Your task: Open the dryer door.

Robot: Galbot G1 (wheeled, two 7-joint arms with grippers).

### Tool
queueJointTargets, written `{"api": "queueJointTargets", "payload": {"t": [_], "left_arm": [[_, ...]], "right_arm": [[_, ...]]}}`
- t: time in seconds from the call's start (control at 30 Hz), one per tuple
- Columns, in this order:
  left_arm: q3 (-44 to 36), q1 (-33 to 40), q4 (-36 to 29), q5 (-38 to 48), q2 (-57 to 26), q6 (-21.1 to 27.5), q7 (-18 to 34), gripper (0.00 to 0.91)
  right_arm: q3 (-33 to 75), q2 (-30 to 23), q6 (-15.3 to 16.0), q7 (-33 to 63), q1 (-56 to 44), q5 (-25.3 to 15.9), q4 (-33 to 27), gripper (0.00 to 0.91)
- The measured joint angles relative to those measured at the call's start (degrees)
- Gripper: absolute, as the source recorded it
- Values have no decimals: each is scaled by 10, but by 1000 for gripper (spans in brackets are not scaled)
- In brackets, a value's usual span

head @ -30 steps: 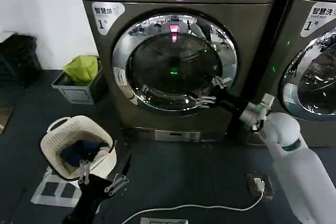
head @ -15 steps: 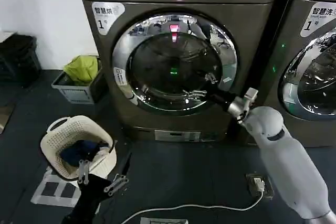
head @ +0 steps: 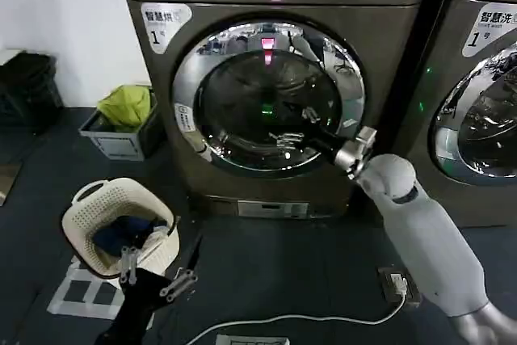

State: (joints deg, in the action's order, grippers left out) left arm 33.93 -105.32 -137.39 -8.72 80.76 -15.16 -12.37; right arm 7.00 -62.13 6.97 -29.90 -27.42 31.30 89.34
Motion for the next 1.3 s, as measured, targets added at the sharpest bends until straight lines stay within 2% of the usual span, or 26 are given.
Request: {"api": "queueJointTargets", "payload": {"t": [1.3], "left_arm": [[0,4,2,1,2,-1,-1,907]], "right_arm": [[-84,-84,7,46,69,-33,-85,907]]}}
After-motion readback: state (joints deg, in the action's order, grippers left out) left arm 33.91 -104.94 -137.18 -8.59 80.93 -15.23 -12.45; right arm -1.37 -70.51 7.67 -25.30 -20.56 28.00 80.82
